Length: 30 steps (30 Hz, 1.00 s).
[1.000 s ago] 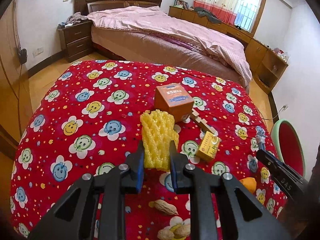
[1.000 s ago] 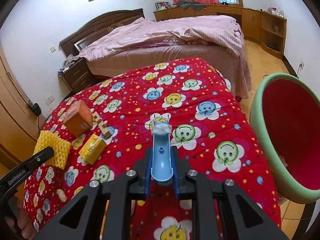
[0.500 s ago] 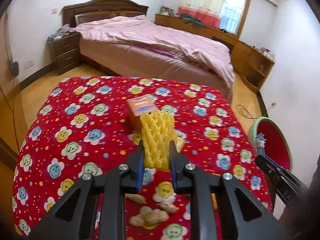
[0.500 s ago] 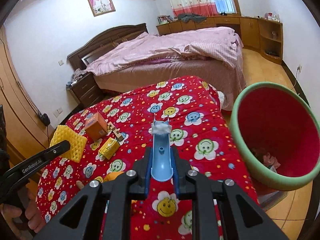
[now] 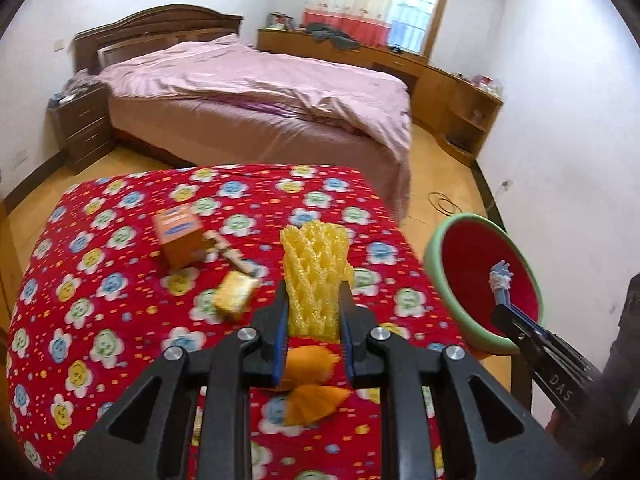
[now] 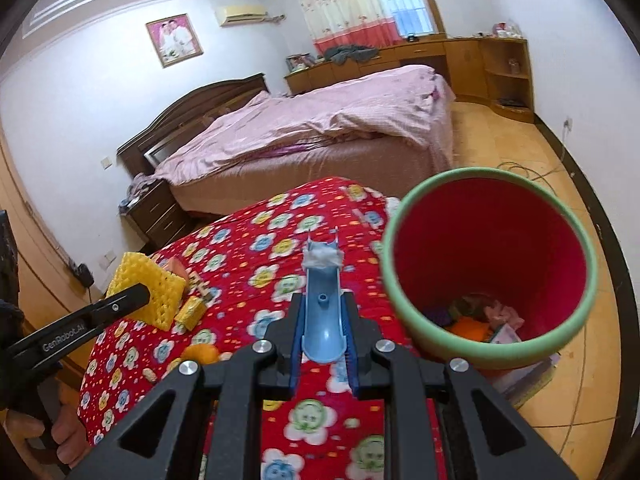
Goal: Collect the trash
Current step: 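Carry both items over the red bucket and open both tools to drop them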
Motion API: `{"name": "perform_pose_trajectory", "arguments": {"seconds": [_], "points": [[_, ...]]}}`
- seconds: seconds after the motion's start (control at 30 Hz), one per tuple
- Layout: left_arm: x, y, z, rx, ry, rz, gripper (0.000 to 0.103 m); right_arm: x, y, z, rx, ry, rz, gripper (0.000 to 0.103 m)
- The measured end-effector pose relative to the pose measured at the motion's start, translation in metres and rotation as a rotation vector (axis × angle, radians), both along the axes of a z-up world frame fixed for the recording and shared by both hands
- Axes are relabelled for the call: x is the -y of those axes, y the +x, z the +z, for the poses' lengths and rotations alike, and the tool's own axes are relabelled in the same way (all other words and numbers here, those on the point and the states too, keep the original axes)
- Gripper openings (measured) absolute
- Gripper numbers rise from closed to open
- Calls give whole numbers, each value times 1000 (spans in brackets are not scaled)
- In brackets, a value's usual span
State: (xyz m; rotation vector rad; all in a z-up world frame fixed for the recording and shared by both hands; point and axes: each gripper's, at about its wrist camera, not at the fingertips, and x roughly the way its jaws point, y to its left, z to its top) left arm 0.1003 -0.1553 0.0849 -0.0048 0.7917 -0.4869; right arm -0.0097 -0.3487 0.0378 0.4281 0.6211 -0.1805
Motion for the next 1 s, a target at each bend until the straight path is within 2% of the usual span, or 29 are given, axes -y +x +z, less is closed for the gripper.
{"name": "perform_pose_trajectory", "arguments": {"seconds": [0.23,0.57,0.8,1.0], "points": [[50,-9,-1,0,26,-93,21,39,-16,-8,-11,24,-84,19],[127,-11,-23,-26,50,-220,21,94,-36,-21,-30,56,-181,19],[173,-8,-40,-56,57,-301,21,126,-33,-30,-60,69,-224,20],[195,-4,-50,-75,66,-341,21,142,-26,-42,-91,87,-236,20]]}}
